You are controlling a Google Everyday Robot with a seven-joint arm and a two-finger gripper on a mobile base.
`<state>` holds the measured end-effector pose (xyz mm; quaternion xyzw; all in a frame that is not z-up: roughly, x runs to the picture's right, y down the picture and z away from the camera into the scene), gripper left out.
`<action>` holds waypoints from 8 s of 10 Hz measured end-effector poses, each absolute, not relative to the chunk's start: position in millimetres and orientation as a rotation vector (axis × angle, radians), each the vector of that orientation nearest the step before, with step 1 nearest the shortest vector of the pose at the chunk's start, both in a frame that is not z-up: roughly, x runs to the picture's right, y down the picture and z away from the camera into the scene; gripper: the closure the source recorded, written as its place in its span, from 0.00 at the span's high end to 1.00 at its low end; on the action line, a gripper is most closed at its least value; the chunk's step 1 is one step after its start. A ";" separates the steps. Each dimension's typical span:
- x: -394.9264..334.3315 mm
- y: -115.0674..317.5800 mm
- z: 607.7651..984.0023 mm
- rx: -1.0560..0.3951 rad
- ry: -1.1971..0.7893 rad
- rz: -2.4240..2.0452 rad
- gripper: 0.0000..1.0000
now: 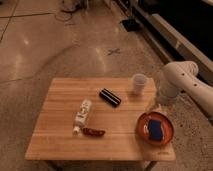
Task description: Drag the ceramic bowl in a circle
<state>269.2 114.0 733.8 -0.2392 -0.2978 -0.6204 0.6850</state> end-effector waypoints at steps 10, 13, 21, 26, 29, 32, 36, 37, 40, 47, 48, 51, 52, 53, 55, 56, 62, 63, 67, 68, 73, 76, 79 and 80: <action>269.2 114.0 733.8 -0.536 -0.667 -1.390 0.68; 269.2 114.0 733.8 -0.536 -0.667 -1.390 0.68; 273.0 113.4 738.8 -0.525 -0.665 -1.393 0.68; 336.5 130.4 767.9 -0.491 -0.609 -1.379 0.68; 362.1 161.7 771.1 -0.509 -0.628 -1.370 0.68; 380.7 177.3 784.1 -0.508 -0.623 -1.368 0.68; 390.5 192.6 800.6 -0.497 -0.638 -1.345 0.68; 389.9 195.3 802.4 -0.496 -0.648 -1.342 0.67; 391.7 200.9 805.9 -0.500 -0.663 -1.352 0.41; 389.3 191.1 802.1 -0.496 -0.669 -1.312 0.00; 382.2 182.5 805.2 -0.499 -0.660 -1.312 0.00; 336.6 153.0 820.1 -0.492 -0.657 -1.357 0.00; 312.5 146.5 824.6 -0.484 -0.671 -1.386 0.00; 295.2 146.7 825.0 -0.485 -0.693 -1.410 0.00; 264.8 165.7 817.3 -0.496 -0.762 -1.461 0.00; 259.8 178.3 811.0 -0.505 -0.787 -1.489 0.00; 358.9 209.1 781.8 -0.650 -0.632 -1.460 0.00; 370.5 203.1 783.5 -0.655 -0.604 -1.432 0.00; 362.5 163.9 808.5 -0.628 -0.557 -1.422 0.00; 338.5 154.2 817.8 -0.603 -0.576 -1.450 0.00; 220.1 152.4 823.8 -0.502 -0.720 -1.666 0.00; 188.6 183.0 793.0 -0.457 -0.779 -1.813 0.00; 220.0 222.1 765.6 -0.498 -0.773 -1.804 0.00; 246.5 228.5 761.4 -0.526 -0.732 -1.770 0.00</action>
